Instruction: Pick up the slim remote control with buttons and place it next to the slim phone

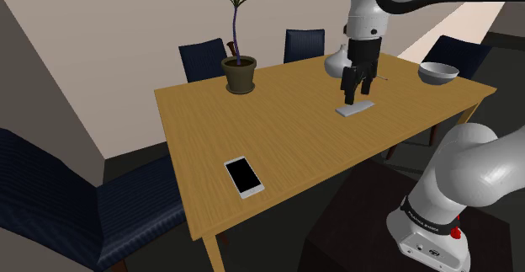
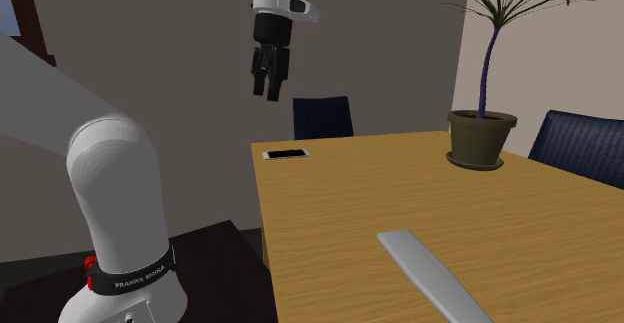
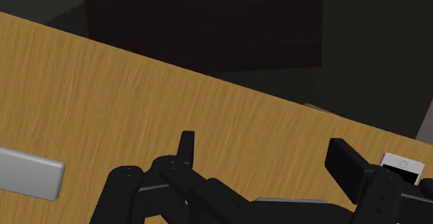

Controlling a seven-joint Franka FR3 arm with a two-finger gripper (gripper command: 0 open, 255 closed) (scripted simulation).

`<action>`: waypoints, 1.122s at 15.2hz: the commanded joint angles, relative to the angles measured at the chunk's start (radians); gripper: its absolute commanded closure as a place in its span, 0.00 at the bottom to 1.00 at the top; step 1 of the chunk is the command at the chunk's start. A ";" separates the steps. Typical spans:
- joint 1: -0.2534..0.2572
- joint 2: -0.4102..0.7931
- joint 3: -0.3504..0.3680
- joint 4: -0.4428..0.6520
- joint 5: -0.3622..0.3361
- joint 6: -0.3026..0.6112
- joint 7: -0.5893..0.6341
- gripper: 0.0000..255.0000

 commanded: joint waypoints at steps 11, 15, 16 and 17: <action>0.012 -0.138 -0.272 -0.193 -0.259 0.107 -0.521 0.00; 0.016 -0.124 -0.402 -0.218 -0.369 0.182 -0.730 0.00; 0.019 -0.114 -0.436 -0.219 -0.395 0.203 -0.782 0.00; 0.023 -0.101 -0.470 -0.219 -0.420 0.226 -0.834 0.00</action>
